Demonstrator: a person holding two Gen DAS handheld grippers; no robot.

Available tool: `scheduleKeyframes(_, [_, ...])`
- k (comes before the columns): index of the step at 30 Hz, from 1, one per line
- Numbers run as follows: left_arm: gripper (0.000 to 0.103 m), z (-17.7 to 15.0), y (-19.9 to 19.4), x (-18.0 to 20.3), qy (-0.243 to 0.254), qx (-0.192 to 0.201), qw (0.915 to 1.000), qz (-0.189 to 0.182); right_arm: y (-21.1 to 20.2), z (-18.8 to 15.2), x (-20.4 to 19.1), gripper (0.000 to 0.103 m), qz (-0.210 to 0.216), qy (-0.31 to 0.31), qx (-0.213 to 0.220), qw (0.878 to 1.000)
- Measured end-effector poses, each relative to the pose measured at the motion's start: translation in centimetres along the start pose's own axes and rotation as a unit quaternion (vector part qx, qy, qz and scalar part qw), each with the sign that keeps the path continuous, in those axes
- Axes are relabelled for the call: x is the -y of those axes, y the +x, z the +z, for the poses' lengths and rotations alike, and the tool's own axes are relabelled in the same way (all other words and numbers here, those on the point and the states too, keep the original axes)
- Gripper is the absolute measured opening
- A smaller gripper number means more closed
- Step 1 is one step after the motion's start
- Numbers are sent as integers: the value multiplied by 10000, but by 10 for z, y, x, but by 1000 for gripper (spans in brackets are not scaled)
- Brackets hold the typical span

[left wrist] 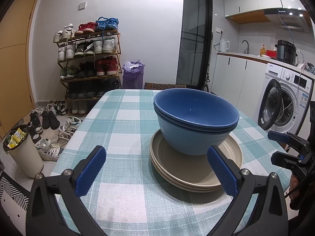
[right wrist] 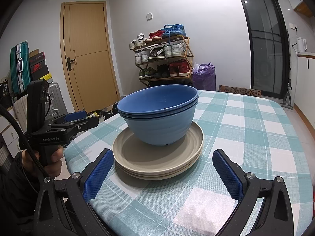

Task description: Organize plates and bowls

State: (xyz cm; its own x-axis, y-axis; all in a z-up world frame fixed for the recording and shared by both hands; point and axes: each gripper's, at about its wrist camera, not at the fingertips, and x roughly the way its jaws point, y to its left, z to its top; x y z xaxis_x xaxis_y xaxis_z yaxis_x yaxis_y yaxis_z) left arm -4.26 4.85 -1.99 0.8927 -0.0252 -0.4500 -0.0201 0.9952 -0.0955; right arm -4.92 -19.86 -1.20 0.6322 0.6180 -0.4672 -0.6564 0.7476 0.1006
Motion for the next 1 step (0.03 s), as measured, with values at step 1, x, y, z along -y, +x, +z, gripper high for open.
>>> scheduleKeyframes(1, [103,0,0,0,-7,-3,10000,-1,0,0,0,102,1,0,-6,10000])
